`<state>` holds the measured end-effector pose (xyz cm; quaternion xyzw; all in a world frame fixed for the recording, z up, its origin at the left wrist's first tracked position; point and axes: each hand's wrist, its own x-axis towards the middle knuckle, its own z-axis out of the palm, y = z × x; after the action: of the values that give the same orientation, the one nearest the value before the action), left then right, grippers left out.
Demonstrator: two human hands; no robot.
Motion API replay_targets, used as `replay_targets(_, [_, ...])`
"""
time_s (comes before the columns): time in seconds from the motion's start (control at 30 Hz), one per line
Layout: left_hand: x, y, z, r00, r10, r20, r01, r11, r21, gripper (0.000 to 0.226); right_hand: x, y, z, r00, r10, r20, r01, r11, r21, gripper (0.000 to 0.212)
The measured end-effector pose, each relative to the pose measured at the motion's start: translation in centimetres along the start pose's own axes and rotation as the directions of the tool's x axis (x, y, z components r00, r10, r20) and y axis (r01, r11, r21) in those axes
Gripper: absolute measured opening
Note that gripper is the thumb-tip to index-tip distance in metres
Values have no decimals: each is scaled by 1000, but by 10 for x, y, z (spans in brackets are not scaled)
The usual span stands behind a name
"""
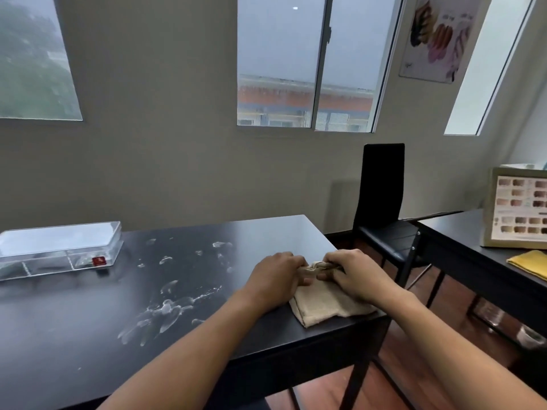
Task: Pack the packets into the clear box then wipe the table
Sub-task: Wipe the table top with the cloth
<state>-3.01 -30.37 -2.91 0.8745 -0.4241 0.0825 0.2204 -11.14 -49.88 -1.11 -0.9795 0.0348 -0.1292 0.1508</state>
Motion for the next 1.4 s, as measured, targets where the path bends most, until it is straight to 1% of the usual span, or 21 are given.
replay_targets(0.1, [-9, -13, -20, 998, 7, -65, -7, 1000, 1, 28, 3, -26, -1, 1000, 22, 5, -22, 999, 23, 17])
replay_targets(0.23, [-32, -38, -56, 994, -11, -113, 14, 1000, 23, 27, 11, -74, 1, 998, -63, -4, 63, 997, 38, 22])
replay_targets(0.33, [-55, -54, -83, 987, -23, -162, 31, 998, 46, 23, 16, -105, 9, 994, -110, 20, 109, 992, 60, 22])
replay_targets(0.4, [-72, -64, -100, 984, -34, -176, 44, 998, 54, 26, 17, -125, 16, 989, -141, 46, 139, 989, 46, 24])
replay_targets(0.47, [-90, -78, -112, 988, -63, -141, 70, 996, 49, 33, 16, -147, 21, 977, -201, 66, 201, 980, -1, 28])
replay_targets(0.53, [-110, -94, -119, 989, -111, -102, 112, 994, 6, 34, 13, -168, 29, 958, -286, 24, 287, 955, -71, 36])
replay_targets(0.6, [-126, -109, -123, 988, -118, -102, 117, 993, -14, 33, 13, -182, 44, 905, -413, -99, 380, 892, -246, 43])
replay_targets(0.63, [-133, -115, -123, 988, -118, -99, 118, 993, -3, 33, 14, -186, 53, 870, -473, -136, 407, 847, -341, 43])
replay_targets(0.67, [-140, -120, -123, 988, -125, -90, 126, 992, 3, 35, 14, -190, 60, 846, -512, -149, 424, 814, -397, 43])
replay_targets(0.7, [-146, -125, -123, 987, -138, -81, 139, 990, 4, 37, 15, -191, 66, 842, -526, -119, 442, 800, -407, 44])
replay_targets(0.73, [-152, -131, -123, 985, -153, -76, 154, 988, 5, 40, 15, -192, 72, 848, -526, -66, 465, 798, -384, 52])
replay_targets(0.77, [-159, -136, -124, 982, -169, -80, 170, 985, 6, 44, 14, -193, 76, 849, -528, 4, 501, 803, -324, 62])
replay_targets(0.8, [-166, -141, -125, 978, -187, -92, 188, 982, 7, 48, 10, -193, 79, 835, -547, 63, 543, 801, -250, 68])
replay_targets(0.87, [-182, -153, -129, 962, -233, -143, 234, 972, -11, 52, 1, -196, 85, 780, -597, 189, 620, 777, -108, 67])
replay_targets(0.9, [-192, -160, -131, 948, -265, -177, 263, 964, -39, 50, -2, -198, 87, 761, -596, 257, 624, 781, -35, 63])
replay_targets(0.97, [-214, -174, -133, 909, -330, -255, 312, 944, -107, 41, -3, -203, 90, 755, -547, 362, 566, 822, 62, 56])
replay_targets(1.03, [-233, -184, -133, 876, -389, -286, 365, 921, -133, 33, 6, -210, 96, 774, -500, 388, 521, 852, 57, 53])
replay_targets(1.13, [-249, -188, -130, 853, -427, -299, 418, 903, -97, 28, 37, -223, 108, 793, -417, 444, 463, 886, 5, 54])
replay_targets(1.23, [-254, -193, -128, 829, -473, -300, 469, 879, -88, 30, 74, -232, 118, 829, -332, 450, 381, 924, -18, 57])
replay_targets(1.33, [-254, -198, -128, 790, -543, -286, 543, 835, -86, 36, 102, -241, 127, 846, -269, 459, 319, 947, -31, 68])
replay_targets(1.4, [-253, -199, -129, 779, -557, -287, 570, 820, -46, 35, 111, -241, 134, 849, -309, 428, 346, 938, -10, 77])
